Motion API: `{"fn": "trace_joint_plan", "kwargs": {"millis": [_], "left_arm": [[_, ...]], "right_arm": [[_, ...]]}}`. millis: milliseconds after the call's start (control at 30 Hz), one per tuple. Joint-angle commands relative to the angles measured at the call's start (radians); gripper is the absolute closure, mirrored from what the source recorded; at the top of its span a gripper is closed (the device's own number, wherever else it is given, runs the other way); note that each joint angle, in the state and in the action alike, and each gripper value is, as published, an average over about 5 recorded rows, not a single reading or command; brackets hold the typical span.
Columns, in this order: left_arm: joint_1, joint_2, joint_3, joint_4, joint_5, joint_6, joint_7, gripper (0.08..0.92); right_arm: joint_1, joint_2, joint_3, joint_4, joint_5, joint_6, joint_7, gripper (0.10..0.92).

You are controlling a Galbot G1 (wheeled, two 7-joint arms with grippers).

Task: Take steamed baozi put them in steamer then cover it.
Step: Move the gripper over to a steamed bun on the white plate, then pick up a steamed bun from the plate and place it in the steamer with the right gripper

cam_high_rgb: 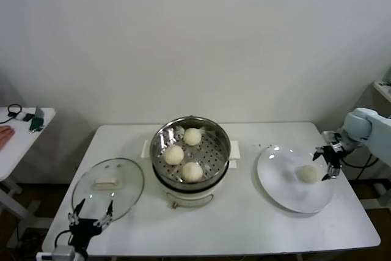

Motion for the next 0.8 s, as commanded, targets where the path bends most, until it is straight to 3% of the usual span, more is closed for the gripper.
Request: {"fn": "trace_joint_plan", "kwargs": {"millis": [33, 233, 567, 800], "left_arm": [[0.003, 0.001, 0.001, -0.003, 0.002, 0.000, 0.000, 0.177], [0.007, -0.001, -0.001, -0.007, 0.002, 0.000, 0.000, 0.177], [0.008, -0.002, -0.005, -0.007, 0.001, -0.003, 0.000, 0.177], [0.004, -0.002, -0.005, -0.005, -0.002, -0.002, 0.000, 0.177]], "right_arm": [[-0.106, 0.047, 0.107, -0.072, -0.046, 0.003, 0.016, 0.203], [-0.122, 0.084, 0.127, -0.111, -0.061, 0.011, 0.027, 0.209], [-0.101, 0.118, 0.121, -0.153, -0.077, 0.027, 0.005, 0.356], [0.112, 0.084, -0.051, -0.059, 0.078, 0.011, -0.034, 0.396]]}}
